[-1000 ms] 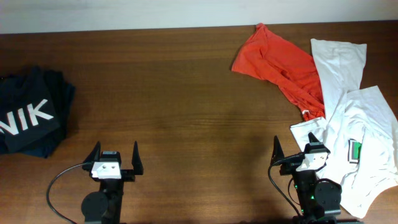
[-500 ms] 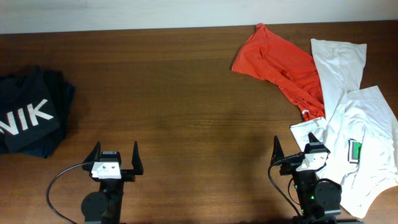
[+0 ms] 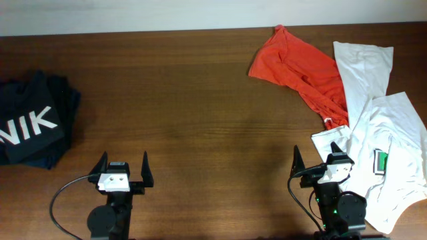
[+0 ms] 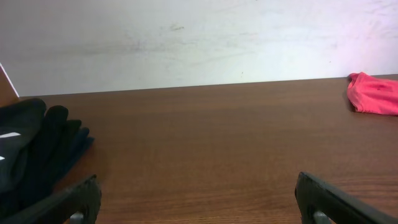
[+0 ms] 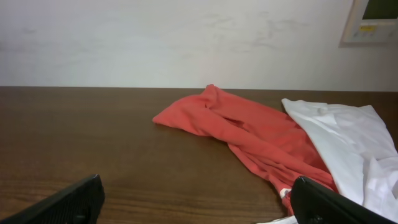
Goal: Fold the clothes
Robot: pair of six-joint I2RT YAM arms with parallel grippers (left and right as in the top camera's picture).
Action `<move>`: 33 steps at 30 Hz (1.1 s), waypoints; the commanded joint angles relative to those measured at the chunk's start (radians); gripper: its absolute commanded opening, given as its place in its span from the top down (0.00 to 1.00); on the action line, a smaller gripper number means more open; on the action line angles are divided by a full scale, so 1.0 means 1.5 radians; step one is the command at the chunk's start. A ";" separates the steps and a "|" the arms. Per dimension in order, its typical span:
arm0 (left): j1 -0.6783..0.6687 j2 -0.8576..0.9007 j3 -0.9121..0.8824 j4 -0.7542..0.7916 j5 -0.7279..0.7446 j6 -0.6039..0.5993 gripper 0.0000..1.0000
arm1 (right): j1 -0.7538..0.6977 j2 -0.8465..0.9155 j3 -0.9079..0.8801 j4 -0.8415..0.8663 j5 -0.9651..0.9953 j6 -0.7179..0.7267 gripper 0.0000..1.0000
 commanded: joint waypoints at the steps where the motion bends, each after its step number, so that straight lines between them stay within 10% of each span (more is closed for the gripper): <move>1: -0.003 -0.005 -0.005 0.002 0.016 0.000 0.01 | -0.004 -0.004 -0.003 -0.004 0.006 -0.002 0.01; 16: -0.003 0.193 0.179 -0.062 0.049 -0.093 0.01 | -0.004 0.099 0.182 -0.176 0.061 0.060 0.01; 29: -0.003 0.535 0.435 -0.214 0.054 -0.094 0.01 | -0.004 0.698 0.655 -0.525 0.055 0.061 0.01; 33: -0.003 0.536 0.435 -0.229 0.054 -0.094 0.01 | -0.004 0.891 0.655 -0.534 0.131 0.068 0.21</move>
